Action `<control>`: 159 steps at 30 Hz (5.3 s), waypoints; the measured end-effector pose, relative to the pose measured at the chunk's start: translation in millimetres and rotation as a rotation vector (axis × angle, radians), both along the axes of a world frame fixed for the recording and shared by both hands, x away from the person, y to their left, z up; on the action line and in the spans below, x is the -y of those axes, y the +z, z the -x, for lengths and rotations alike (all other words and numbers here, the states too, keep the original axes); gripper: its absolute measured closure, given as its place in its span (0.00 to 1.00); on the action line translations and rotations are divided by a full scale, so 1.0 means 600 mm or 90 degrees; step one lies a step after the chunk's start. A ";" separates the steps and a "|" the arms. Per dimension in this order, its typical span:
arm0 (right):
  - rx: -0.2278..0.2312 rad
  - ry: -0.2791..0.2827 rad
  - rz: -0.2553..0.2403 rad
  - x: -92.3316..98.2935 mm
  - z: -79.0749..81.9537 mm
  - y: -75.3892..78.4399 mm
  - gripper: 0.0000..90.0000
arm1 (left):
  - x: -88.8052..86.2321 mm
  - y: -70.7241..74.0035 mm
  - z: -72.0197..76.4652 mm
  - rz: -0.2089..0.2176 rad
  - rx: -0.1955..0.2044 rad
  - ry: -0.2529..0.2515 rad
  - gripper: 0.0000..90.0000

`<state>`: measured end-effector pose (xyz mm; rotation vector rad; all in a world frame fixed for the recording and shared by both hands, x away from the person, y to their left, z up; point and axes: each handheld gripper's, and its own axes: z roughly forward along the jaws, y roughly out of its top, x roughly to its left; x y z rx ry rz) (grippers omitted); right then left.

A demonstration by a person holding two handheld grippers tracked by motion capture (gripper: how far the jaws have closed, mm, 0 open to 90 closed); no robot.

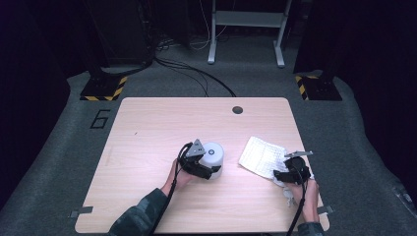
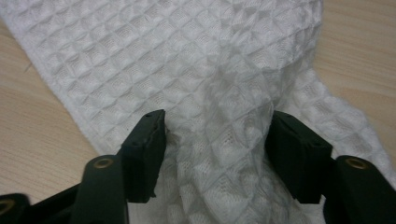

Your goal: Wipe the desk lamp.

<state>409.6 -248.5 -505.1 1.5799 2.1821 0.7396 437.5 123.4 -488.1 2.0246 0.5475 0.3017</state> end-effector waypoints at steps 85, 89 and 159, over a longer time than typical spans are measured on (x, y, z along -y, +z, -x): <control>0.167 0.418 -0.133 -0.249 -0.022 0.176 0.92 | -0.001 0.000 -0.001 0.000 0.001 -0.001 0.10; 0.157 0.422 -0.131 -0.259 -0.032 0.172 0.92 | -0.001 -0.001 -0.001 0.001 0.001 -0.001 0.10; 0.091 0.490 -0.172 -0.314 -0.037 0.161 0.94 | -0.002 -0.002 -0.002 0.002 0.007 -0.007 0.10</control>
